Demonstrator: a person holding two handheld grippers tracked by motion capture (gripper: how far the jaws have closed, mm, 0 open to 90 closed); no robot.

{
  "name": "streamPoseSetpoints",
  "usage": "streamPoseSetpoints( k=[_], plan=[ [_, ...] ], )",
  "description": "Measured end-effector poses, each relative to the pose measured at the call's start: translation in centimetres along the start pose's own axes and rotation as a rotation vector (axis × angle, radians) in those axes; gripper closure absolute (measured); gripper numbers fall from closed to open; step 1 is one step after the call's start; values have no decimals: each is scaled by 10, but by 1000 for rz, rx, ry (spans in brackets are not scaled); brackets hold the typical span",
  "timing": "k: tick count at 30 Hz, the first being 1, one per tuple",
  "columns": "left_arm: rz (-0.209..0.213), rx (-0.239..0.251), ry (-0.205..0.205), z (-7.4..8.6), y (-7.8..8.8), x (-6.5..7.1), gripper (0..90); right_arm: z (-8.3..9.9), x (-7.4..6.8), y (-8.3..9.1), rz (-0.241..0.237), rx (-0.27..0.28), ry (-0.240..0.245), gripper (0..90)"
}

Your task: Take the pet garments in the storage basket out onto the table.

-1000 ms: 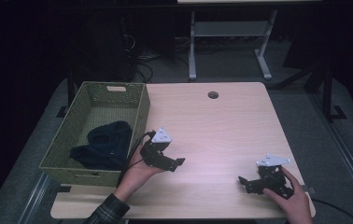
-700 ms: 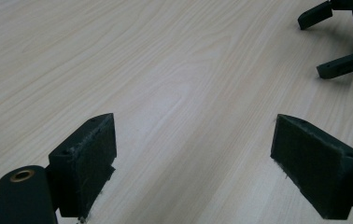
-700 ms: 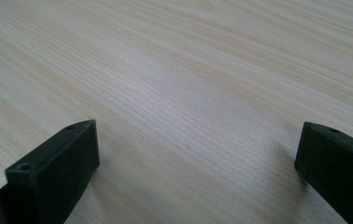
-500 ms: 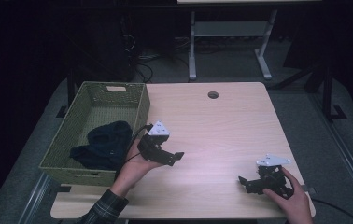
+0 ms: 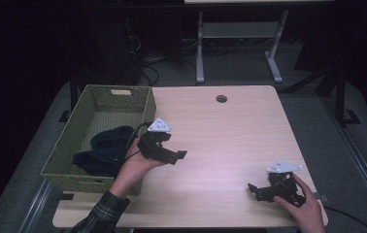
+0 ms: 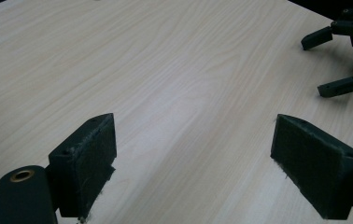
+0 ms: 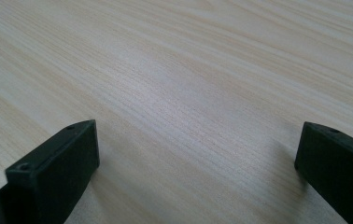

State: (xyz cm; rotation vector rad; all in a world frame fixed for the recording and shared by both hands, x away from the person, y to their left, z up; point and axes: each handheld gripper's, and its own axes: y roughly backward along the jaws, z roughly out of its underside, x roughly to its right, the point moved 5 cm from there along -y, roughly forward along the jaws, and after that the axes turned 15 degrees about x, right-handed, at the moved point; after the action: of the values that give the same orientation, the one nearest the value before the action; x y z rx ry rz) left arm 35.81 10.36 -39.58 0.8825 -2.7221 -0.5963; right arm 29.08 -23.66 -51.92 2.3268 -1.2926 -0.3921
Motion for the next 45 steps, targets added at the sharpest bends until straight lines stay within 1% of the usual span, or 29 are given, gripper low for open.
streamPoseSetpoints(
  k=[4, 5, 9, 12, 19, 23, 25, 28, 36, 45],
  plan=[
    [-4, 6, 1, -5, 5, -5, 138, 0, 0, 0, 0, 0, 0, 0],
    [-6, 14, 5, -6, 6, -7, 138, 0, 0, 0, 0, 0, 0, 0],
    [-13, 8, 3, -9, 12, -12, 138, 0, 0, 0, 0, 1, 0, 0],
    [-22, 8, 9, -9, 16, -17, 139, 0, 0, 0, 0, 1, 0, 0],
    [-34, -9, 12, -5, 23, -27, 139, 0, 0, 0, 0, 0, 0, 0],
    [-44, -4, 20, -5, 29, -31, 139, 0, 0, 0, 0, 0, 0, 0],
    [-49, -3, 17, -5, 32, -34, 139, 0, 0, 0, 0, 0, 0, 0],
    [-65, 7, 27, -6, 38, -39, 139, 0, 0, 0, 0, 0, 0, 0],
    [-110, 10, 37, -3, 54, -56, 139, 0, 0, 0, 0, 0, 0, 0],
    [-160, 28, 63, -1, 75, -73, 139, 0, 0, 0, 0, 0, -1, 0]
  ],
)
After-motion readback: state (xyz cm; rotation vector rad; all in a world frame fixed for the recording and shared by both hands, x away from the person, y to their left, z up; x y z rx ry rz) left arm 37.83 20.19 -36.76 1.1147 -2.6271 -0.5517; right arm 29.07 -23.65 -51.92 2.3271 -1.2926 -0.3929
